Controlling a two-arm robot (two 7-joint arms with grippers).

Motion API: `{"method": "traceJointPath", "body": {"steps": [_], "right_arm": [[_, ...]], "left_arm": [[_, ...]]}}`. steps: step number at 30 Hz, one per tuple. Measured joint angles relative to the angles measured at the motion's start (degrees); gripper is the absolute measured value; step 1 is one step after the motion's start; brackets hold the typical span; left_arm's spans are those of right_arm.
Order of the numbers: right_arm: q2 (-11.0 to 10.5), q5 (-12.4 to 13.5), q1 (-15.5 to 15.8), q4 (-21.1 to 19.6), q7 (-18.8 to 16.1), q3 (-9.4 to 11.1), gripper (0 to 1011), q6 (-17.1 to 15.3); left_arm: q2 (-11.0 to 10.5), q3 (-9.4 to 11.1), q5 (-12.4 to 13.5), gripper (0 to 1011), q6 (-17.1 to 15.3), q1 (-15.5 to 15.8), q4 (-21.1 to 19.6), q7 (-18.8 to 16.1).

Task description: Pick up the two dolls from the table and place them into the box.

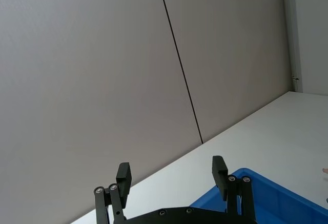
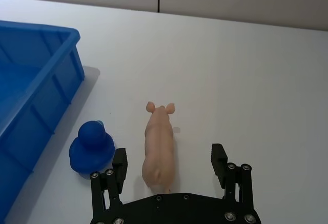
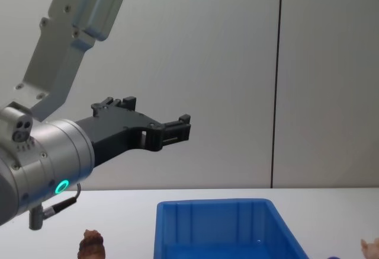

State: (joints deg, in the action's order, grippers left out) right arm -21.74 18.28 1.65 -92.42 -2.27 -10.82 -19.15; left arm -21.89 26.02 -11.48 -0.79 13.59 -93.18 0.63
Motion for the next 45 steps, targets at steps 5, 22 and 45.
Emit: {"method": "traceJointPath", "body": {"steps": [5, 22, 45], "right_arm": [[1.0, -0.9, -1.5, 1.8, -0.4, -0.5, 1007, -1.0], [3.7, -3.4, -5.8, 7.0, -2.2, -1.9, 877, -2.5], [4.4, -4.1, -7.0, 8.4, -2.7, -2.3, 369, -2.7]], "left_arm": [[0.0, 0.0, 0.0, 1001, 0.0, 0.0, 0.0, 0.0], [0.0, 0.0, 0.0, 1001, 0.0, 0.0, 0.0, 0.0], [0.0, 0.0, 0.0, 1001, 0.0, 0.0, 0.0, 0.0]]}}
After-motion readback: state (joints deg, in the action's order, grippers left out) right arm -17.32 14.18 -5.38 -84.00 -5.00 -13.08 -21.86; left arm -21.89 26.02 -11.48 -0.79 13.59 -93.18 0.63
